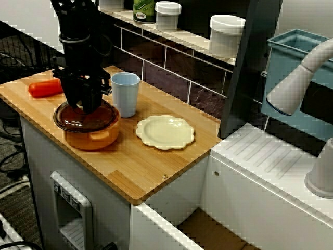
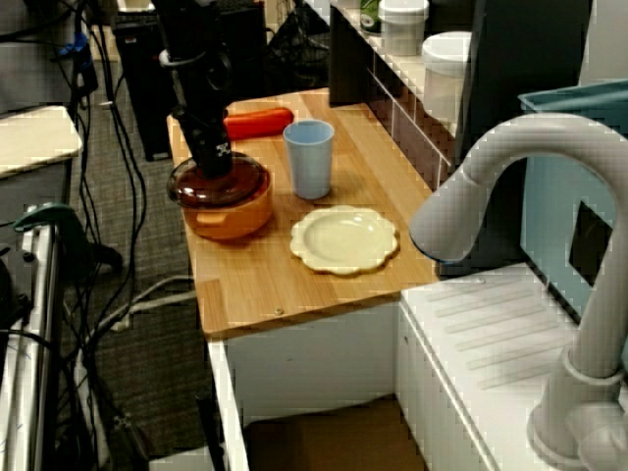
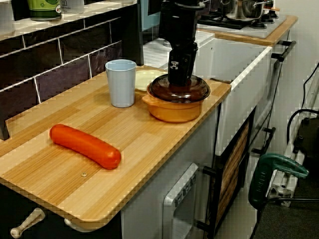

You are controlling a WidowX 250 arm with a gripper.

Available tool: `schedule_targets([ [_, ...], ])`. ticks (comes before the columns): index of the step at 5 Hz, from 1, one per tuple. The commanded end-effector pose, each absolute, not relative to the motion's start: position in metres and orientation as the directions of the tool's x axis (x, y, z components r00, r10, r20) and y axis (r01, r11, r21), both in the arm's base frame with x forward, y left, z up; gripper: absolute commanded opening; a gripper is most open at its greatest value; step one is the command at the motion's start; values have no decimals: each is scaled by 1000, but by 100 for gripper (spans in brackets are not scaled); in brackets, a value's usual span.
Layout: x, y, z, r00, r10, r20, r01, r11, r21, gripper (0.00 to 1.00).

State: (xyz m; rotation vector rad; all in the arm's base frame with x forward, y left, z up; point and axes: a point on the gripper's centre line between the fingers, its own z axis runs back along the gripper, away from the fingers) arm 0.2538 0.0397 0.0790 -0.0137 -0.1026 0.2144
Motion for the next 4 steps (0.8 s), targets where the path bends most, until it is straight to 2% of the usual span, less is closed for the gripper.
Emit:
schedule_targets([
  [1,266,47,83,967,229,114,-228,973,-27,0],
  [4,260,45,83,966,238,97,-234,971,-47,0],
])
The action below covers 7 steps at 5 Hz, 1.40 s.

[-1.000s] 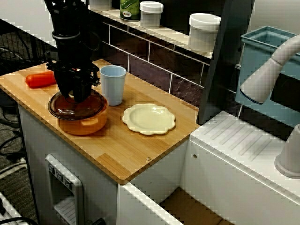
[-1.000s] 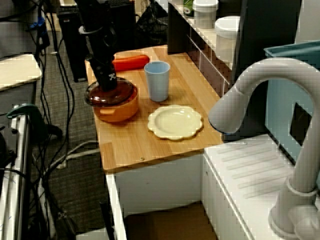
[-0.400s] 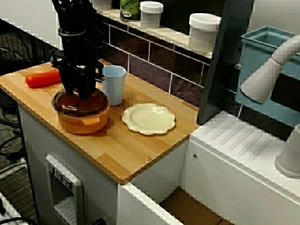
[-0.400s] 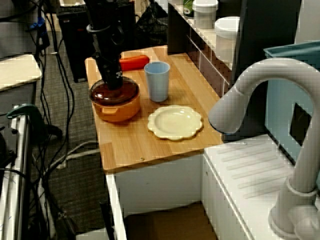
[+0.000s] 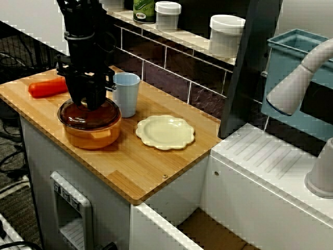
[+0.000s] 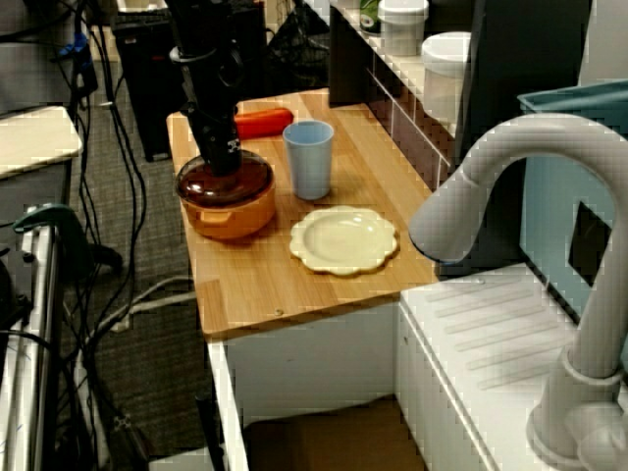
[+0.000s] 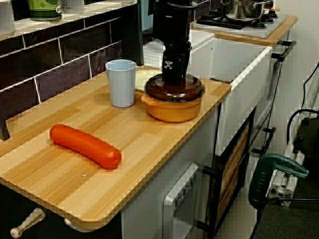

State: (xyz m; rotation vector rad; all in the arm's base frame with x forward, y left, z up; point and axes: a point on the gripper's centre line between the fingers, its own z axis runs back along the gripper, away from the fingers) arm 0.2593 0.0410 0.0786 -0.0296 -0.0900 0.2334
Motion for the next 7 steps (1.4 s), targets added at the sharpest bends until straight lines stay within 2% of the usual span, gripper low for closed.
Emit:
schedule_targets([
  [1,260,45,82,965,243,100,-240,970,-48,0],
  [7,272,38,86,956,280,83,-276,959,-59,0],
])
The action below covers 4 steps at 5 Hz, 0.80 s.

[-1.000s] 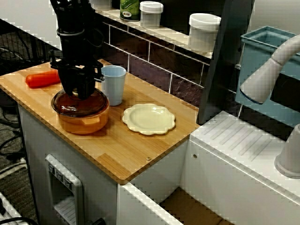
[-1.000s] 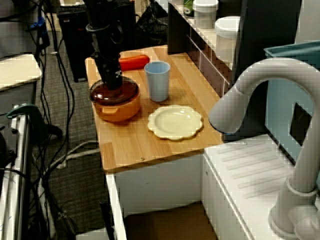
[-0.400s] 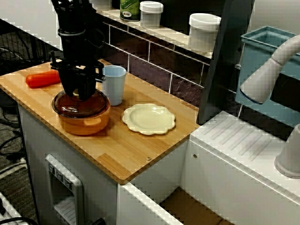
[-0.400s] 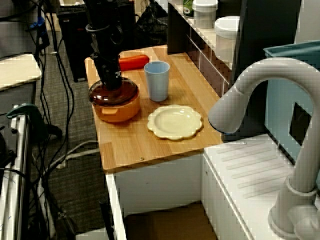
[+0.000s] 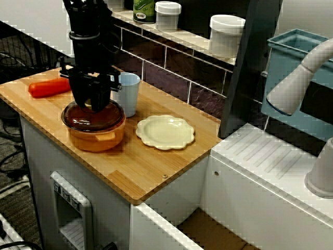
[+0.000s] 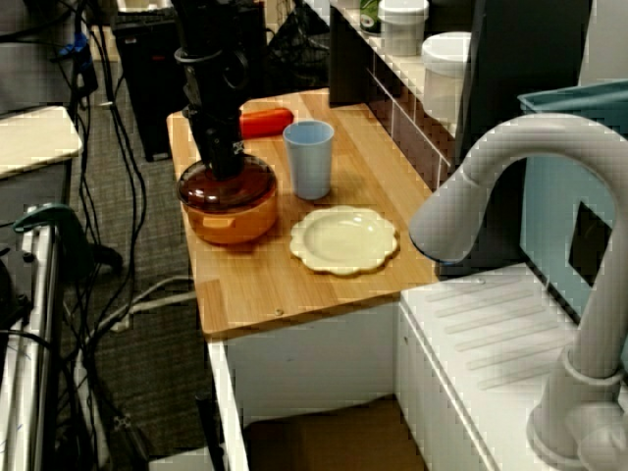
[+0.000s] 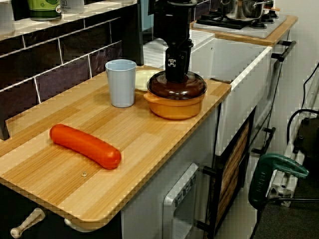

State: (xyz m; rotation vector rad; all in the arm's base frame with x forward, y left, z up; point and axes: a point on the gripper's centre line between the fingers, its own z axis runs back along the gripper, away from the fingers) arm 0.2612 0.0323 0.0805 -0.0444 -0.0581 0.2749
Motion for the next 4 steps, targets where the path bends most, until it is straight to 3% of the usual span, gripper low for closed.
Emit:
schedule_targets([
  [1,273,38,87,955,284,82,-279,958,-66,100],
  [4,269,42,83,954,295,59,-290,954,-78,100],
])
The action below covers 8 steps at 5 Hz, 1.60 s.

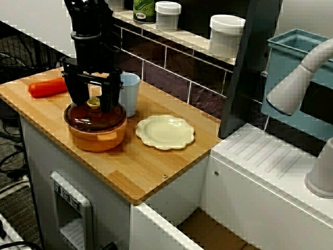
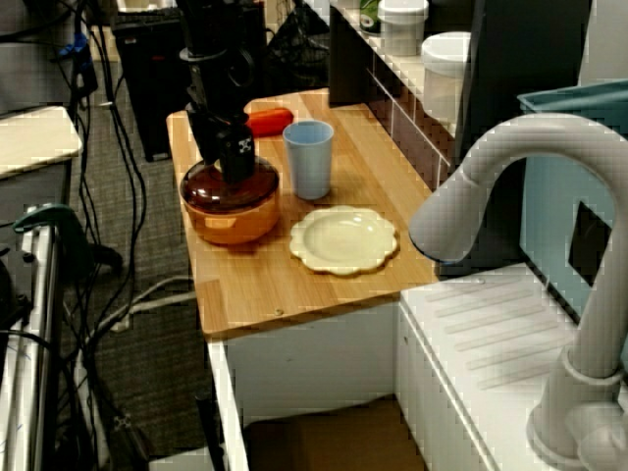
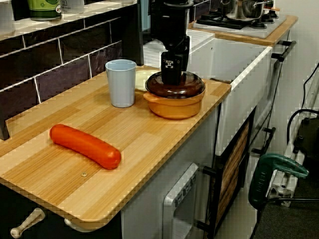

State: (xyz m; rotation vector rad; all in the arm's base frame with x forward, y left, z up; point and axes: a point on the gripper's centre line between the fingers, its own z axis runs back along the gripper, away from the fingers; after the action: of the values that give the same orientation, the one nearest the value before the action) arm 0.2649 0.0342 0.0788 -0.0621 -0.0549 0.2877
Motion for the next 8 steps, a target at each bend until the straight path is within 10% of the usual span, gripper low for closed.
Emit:
schedule_targets([
  [1,266,42,83,952,301,47,-296,951,-88,100],
  [8,283,55,125,950,304,71,-289,942,-173,100],
])
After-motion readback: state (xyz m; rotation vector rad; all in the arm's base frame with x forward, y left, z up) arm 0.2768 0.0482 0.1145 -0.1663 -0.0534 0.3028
